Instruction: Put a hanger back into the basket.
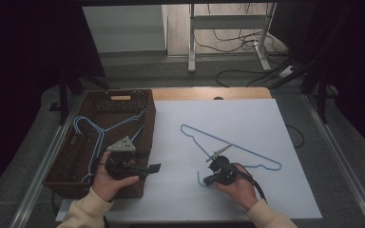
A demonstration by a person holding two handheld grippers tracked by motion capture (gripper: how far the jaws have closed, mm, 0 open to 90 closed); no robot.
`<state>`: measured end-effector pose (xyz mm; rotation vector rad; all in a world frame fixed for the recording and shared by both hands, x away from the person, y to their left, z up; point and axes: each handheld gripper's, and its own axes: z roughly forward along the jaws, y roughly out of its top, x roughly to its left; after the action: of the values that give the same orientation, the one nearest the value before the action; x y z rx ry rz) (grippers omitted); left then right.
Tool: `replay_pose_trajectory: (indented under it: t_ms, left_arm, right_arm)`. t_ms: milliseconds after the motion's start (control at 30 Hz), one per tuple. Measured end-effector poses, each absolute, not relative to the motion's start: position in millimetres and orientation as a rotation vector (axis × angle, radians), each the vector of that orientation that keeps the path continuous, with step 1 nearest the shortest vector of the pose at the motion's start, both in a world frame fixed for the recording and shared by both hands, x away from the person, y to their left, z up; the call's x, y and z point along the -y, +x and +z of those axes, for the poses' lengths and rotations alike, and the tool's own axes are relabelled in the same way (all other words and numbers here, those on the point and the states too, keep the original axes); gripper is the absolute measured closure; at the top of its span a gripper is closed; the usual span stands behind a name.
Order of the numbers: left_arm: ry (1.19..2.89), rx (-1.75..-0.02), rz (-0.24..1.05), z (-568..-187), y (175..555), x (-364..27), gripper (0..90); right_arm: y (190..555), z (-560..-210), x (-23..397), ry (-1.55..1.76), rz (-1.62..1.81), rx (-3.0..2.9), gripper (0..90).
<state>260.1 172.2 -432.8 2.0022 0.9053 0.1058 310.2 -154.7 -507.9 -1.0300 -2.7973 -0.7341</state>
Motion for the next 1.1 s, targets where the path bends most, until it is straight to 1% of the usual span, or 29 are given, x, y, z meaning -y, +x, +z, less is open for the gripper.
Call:
replay_pose_trajectory:
  t_ms: [67, 267, 433, 567, 600, 633, 667, 700, 800, 967, 1100]
  left_arm:
    - [1.999, -0.908, 0.105, -433, 260, -173, 29.4]
    - [2.002, -0.908, 0.103, -433, 261, -173, 29.4]
    - [2.005, -0.908, 0.103, -434, 261, -172, 29.4]
    - [2.002, -0.911, 0.103, -434, 262, -172, 29.4]
    - [2.001, -0.91, 0.103, -433, 262, -172, 29.4]
    - [2.001, -0.91, 0.103, -433, 262, -172, 29.4]
    - [2.001, -0.909, 0.103, -433, 262, -172, 29.4]
    - [2.001, -0.909, 0.103, -433, 262, -172, 29.4]
    - [1.995, -0.91, 0.102, -433, 262, -174, 29.4]
    - [1.992, -0.922, 0.105, -435, 263, -176, 29.5]
    - [1.996, -0.916, 0.106, -434, 263, -173, 29.5]
  right_arm:
    - [296, -506, 162, -0.988, -0.694, 2.808, 90.0]
    - [272, -504, 185, -0.936, -0.649, 2.807, 90.0]
    - [264, -503, 201, -0.953, -0.662, 2.787, 90.0]
    - [274, -495, 210, -1.028, -0.747, 2.799, 90.0]
    - [288, -486, 217, -1.118, -0.813, 2.815, 90.0]
    - [288, -486, 217, -1.118, -0.813, 2.815, 90.0]
    - [304, -480, 224, -1.211, -0.84, 2.817, 90.0]
    - [311, -479, 228, -1.252, -0.832, 2.832, 90.0]
    - [327, -480, 249, -1.433, -0.79, 2.822, 90.0]
    - [340, -485, 293, -1.654, -0.759, 2.778, 90.0]
    - [351, -490, 306, -1.72, -0.761, 2.776, 90.0]
